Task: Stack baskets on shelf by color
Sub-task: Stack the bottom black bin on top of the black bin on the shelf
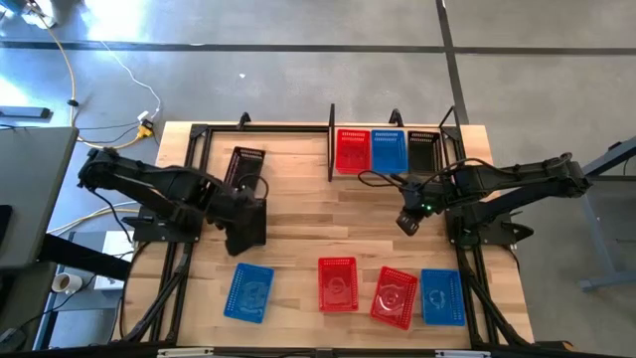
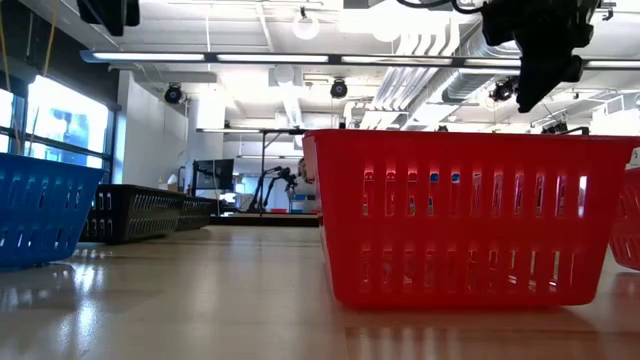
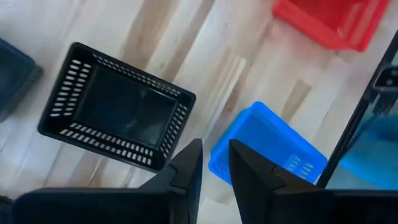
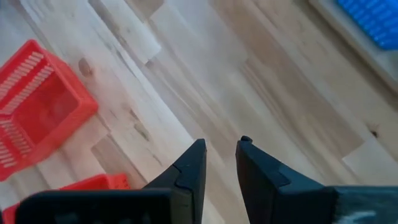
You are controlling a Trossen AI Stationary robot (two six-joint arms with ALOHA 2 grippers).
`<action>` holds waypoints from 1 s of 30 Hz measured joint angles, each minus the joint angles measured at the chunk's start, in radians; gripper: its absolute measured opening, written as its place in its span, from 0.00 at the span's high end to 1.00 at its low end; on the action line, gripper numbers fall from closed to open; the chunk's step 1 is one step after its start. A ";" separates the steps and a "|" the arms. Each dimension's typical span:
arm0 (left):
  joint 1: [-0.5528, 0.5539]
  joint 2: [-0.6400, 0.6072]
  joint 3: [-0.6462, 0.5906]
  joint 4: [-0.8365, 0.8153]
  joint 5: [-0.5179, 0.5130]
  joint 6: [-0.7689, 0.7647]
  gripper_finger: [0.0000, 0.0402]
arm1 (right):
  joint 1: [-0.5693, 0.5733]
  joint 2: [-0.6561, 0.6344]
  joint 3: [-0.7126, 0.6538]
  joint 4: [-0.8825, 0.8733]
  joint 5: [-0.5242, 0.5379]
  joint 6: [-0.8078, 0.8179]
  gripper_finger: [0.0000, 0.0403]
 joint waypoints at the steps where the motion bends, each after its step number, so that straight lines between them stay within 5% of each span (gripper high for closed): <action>1: -0.013 0.001 0.000 -0.001 0.000 0.000 0.82 | 0.000 0.000 0.000 0.005 0.008 0.000 0.81; 11: -0.145 0.002 -0.001 -0.029 0.000 0.071 0.70 | 0.000 0.000 0.000 0.036 0.003 0.000 0.81; 19: -0.163 0.002 -0.001 -0.182 -0.103 -0.285 0.69 | 0.000 0.000 0.000 0.039 0.004 0.005 0.81; 24: -0.158 0.001 -0.012 -0.209 -0.148 -0.358 0.69 | 0.000 0.000 0.000 0.046 0.004 0.001 0.81; 30: -0.125 -0.053 -0.194 -0.170 -0.123 -0.455 0.69 | 0.000 0.000 0.000 0.053 0.004 -0.007 0.81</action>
